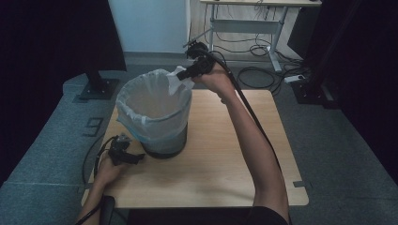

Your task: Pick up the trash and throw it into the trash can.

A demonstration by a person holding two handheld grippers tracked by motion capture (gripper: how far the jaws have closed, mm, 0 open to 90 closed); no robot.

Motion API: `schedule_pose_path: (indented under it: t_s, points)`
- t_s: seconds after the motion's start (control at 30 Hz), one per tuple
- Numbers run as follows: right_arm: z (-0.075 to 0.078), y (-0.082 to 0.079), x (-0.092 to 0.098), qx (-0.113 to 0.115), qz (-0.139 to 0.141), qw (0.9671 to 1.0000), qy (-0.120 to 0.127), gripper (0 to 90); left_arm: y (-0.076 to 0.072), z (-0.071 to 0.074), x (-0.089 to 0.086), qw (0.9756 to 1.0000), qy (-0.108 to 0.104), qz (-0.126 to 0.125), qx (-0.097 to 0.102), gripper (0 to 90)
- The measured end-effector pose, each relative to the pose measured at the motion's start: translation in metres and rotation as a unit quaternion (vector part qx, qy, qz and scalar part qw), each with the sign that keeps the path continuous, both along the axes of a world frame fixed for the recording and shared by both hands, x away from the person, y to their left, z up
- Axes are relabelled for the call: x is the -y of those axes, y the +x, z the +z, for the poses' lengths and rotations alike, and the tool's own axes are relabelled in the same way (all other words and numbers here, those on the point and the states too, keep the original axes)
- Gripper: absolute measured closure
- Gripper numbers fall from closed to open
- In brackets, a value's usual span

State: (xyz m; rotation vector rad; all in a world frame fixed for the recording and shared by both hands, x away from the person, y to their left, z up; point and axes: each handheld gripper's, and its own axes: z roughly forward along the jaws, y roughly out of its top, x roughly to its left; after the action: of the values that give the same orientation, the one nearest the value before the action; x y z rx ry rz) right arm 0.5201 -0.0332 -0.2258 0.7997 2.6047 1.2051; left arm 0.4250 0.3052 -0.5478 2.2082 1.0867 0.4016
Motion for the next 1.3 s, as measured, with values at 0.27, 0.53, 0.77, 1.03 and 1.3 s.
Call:
schedule_pose_path:
  t_s: [0.27, 0.53, 0.77, 1.03, 1.3]
  points:
    - [-0.022, 0.001, -0.028, -0.001, 0.03, 0.9995, 0.003, 71.7, 0.0, 0.0, 0.0, 1.0, 0.0, 0.0, 0.0, 0.0]
    - [-0.046, 0.002, -0.045, -0.002, 0.043, 0.9991, -0.002, 69.4, 0.0, 0.0, 0.0, 1.0, 0.0, 0.0, 0.0, 0.0]
    - [-0.065, 0.0, -0.053, -0.005, 0.055, 0.9982, -0.023, 58.3, 0.0, 0.0, 0.0, 1.0, 0.0, 0.0, 0.0, 0.0]
    - [-0.072, -0.005, -0.059, 0.014, 0.072, 0.9955, -0.06, 24.6, 0.0, 0.0, 0.0, 1.0, 0.0, -0.002, 0.0, 0.0]
    - [-0.063, -0.005, -0.052, 0.019, 0.066, 0.9969, -0.039, 13.1, 0.0, 0.0, 0.001, 1.0, -0.001, -0.003, 0.0, 0.0]
